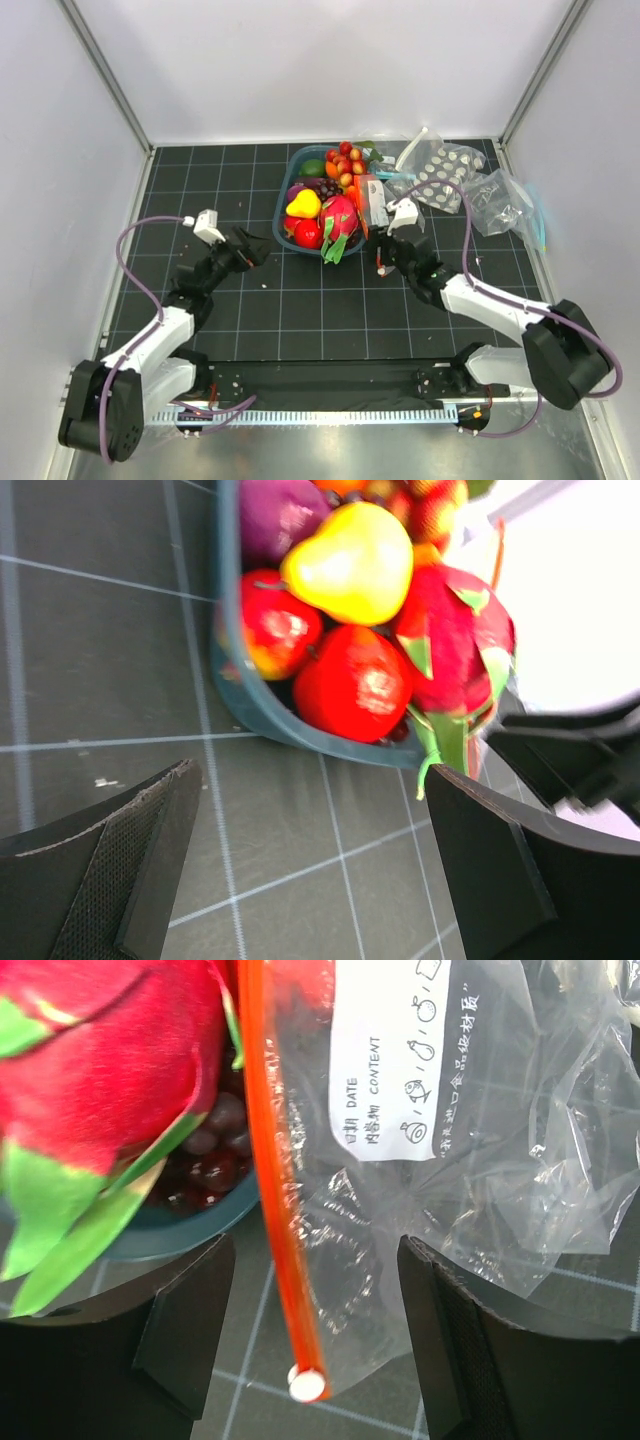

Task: Place the food in the zip-top bag and seal the zipper
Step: Pick up the zipper food storage bag at the center of the board.

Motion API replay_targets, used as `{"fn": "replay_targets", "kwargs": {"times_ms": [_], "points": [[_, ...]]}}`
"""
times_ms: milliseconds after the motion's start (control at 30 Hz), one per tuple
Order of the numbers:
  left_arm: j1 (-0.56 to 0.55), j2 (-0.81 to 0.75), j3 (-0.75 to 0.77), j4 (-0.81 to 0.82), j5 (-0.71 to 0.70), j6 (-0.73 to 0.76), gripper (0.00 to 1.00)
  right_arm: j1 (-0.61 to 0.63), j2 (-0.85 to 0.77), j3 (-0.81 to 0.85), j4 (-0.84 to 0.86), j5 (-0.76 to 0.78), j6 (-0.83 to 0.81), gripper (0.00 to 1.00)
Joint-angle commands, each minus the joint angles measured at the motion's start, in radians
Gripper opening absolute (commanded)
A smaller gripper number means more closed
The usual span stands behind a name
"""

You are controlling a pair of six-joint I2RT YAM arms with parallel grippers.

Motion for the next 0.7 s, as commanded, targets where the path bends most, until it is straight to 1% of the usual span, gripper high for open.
{"fn": "replay_targets", "kwargs": {"times_ms": [0,133,267,300,333,367,433,500,600,633,667], "points": [[-0.029,0.029,0.059,0.069,0.052,0.031,0.97,0.010,0.060,0.067,0.009,0.069,-0.053,0.73],[-0.061,0.032,0.067,0.068,0.049,0.051,0.96,0.015,0.097,0.081,0.002,0.102,-0.053,0.71],[-0.082,0.023,0.072,0.060,0.040,0.067,0.96,0.015,0.119,0.088,0.004,0.099,-0.056,0.70],[-0.088,0.024,0.072,0.060,0.035,0.070,0.96,0.013,0.128,0.091,0.004,0.099,-0.056,0.67],[-0.091,0.024,0.075,0.059,0.035,0.071,0.96,0.013,0.128,0.094,-0.001,0.105,-0.056,0.55],[-0.095,0.026,0.078,0.056,0.035,0.076,0.96,0.015,0.128,0.095,-0.002,0.106,-0.053,0.50],[-0.105,0.030,0.082,0.052,0.033,0.081,0.96,0.016,0.113,0.088,0.004,0.100,-0.050,0.36],[-0.116,0.033,0.090,0.046,0.033,0.094,0.96,0.015,0.093,0.069,0.015,0.083,-0.048,0.35],[-0.157,0.053,0.116,0.023,0.027,0.123,0.96,0.015,0.039,0.037,0.045,0.054,-0.039,0.25],[-0.185,0.062,0.125,0.016,0.020,0.134,0.96,0.013,0.013,0.029,0.048,0.053,-0.035,0.18],[-0.200,0.078,0.144,0.008,0.020,0.145,0.96,0.013,-0.002,0.022,0.054,0.044,-0.032,0.15]]}}
